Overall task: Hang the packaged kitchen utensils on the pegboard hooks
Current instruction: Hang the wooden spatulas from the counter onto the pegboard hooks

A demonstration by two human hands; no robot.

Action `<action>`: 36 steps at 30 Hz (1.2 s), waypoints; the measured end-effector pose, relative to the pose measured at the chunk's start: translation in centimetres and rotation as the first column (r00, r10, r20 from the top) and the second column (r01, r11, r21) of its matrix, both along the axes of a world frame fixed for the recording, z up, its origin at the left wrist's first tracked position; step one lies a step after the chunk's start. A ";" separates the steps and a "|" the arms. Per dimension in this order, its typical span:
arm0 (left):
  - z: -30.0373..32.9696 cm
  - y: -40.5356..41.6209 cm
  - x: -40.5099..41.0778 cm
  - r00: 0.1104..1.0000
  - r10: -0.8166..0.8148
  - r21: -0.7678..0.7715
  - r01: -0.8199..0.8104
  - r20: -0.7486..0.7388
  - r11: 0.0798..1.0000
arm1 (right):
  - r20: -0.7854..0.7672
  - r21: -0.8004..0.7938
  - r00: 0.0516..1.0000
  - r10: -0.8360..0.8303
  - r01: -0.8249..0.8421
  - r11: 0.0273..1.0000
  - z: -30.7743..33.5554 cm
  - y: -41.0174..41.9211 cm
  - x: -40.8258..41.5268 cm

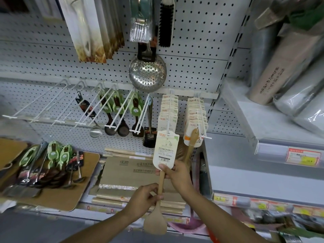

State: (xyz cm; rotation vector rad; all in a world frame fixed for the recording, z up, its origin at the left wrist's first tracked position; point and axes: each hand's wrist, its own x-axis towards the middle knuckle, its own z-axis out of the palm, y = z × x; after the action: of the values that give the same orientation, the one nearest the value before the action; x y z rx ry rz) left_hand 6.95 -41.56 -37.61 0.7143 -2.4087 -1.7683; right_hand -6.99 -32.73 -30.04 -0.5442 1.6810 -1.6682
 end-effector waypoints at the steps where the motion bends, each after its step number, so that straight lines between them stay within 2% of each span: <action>1: -0.1 -0.1 0.1 1.000 0.002 -0.011 -0.002 0.002 1.000 | 0.003 -0.001 1.000 -0.001 0.001 1.000 0.0 -0.1 -0.1; 12: -1.4 -1.1 -0.3 0.997 0.000 -0.078 0.006 0.079 0.997 | 0.005 -0.019 1.000 -0.003 0.003 1.000 -1.1 -1.2 -0.7; 22: -1.8 -1.1 -0.6 0.999 -0.001 -0.076 0.005 0.050 0.997 | 0.023 -0.056 1.000 0.015 -0.013 0.998 -1.6 -0.9 -1.1; 31: -1.6 -1.6 -2.3 0.998 0.013 -0.024 -0.011 0.057 1.000 | -0.096 0.046 0.995 -0.015 0.019 0.999 -2.1 -2.3 -2.9; 36: -0.8 -2.9 -4.7 0.995 -0.008 -0.063 0.014 0.102 0.998 | -0.110 0.129 0.994 -0.019 0.033 0.991 -2.1 -3.7 -5.0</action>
State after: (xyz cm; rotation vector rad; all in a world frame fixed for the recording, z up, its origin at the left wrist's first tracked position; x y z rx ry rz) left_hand 2.21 -44.43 -38.41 0.8037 -2.5260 -1.6899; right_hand -12.01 -36.38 -32.16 -0.5607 1.8681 -1.5577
